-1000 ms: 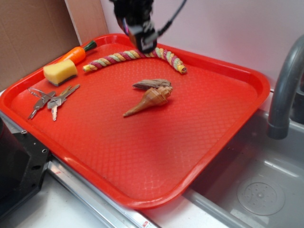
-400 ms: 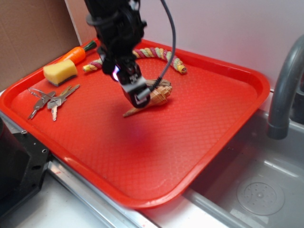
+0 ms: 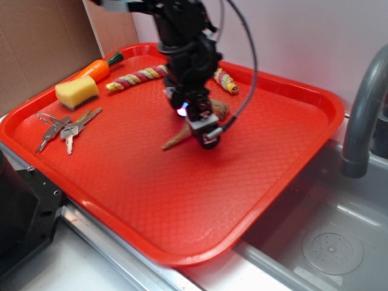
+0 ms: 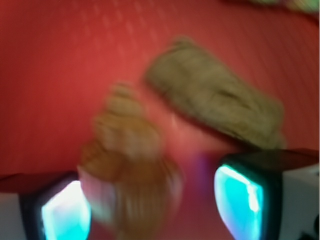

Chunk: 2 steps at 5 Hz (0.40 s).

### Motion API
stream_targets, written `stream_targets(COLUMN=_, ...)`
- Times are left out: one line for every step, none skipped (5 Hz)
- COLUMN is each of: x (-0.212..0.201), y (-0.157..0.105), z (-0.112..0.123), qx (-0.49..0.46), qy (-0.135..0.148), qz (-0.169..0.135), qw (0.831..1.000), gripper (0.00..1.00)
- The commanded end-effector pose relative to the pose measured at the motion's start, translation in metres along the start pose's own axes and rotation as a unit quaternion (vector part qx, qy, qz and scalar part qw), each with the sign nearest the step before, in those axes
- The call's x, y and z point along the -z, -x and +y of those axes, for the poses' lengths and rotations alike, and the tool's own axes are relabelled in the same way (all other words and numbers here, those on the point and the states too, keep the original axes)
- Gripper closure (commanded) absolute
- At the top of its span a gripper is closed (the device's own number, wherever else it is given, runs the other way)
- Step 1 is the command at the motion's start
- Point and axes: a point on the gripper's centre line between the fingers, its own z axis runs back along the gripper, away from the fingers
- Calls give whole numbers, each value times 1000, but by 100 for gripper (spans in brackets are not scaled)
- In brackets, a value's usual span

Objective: Grab the shell.

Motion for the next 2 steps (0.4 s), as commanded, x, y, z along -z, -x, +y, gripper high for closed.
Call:
stream_targets(x=-19, y=-33, z=-26, qx=63, qy=-17, qz=-25, qw=998, gripper=100)
stream_targets(x=-46, y=-38, z=-29, qx=71, qy=-36, qz=-37, qw=996, gripper=100)
